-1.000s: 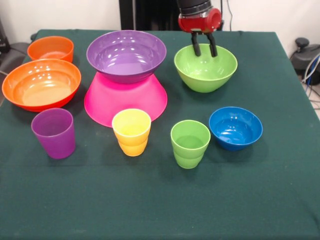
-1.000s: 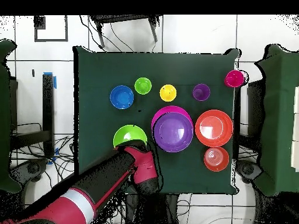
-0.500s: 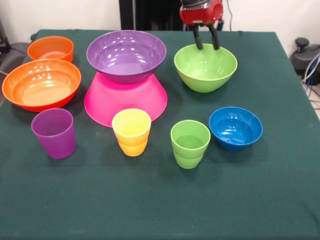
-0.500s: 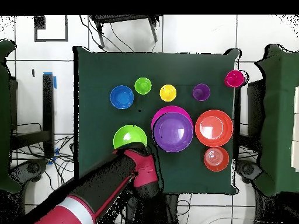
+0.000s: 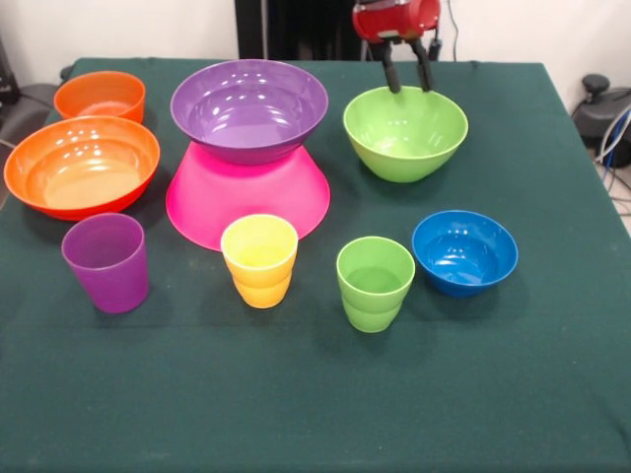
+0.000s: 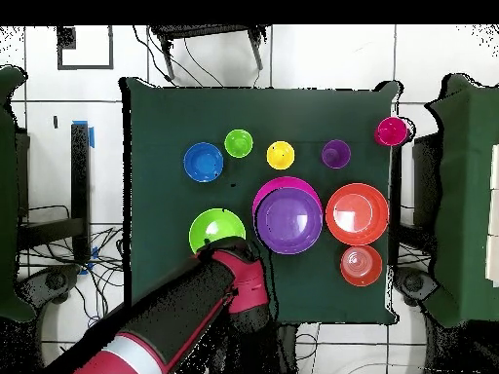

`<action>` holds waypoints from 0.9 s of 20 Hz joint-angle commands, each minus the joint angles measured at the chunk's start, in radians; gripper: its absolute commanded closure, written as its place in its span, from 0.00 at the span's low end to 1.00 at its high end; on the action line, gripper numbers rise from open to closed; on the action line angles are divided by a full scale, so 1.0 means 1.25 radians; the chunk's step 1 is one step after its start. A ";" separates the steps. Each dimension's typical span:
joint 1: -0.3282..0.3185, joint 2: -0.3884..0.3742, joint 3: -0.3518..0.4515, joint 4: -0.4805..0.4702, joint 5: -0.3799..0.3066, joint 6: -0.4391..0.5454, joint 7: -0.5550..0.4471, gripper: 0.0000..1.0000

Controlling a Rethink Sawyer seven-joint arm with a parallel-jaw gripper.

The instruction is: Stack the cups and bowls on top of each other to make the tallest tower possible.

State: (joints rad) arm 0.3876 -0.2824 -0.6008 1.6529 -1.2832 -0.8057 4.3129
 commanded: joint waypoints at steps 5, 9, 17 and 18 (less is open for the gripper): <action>-0.065 0.057 0.137 0.017 0.010 0.049 -0.120 0.00; -0.068 0.044 0.125 0.032 -0.021 0.043 -0.101 0.00; -0.058 0.018 0.115 0.044 -0.054 0.029 -0.067 0.00; -0.057 0.015 0.115 0.045 -0.057 0.027 -0.063 0.00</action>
State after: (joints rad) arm 0.3143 -0.2851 -0.5983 1.6770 -1.3039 -0.8057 4.3129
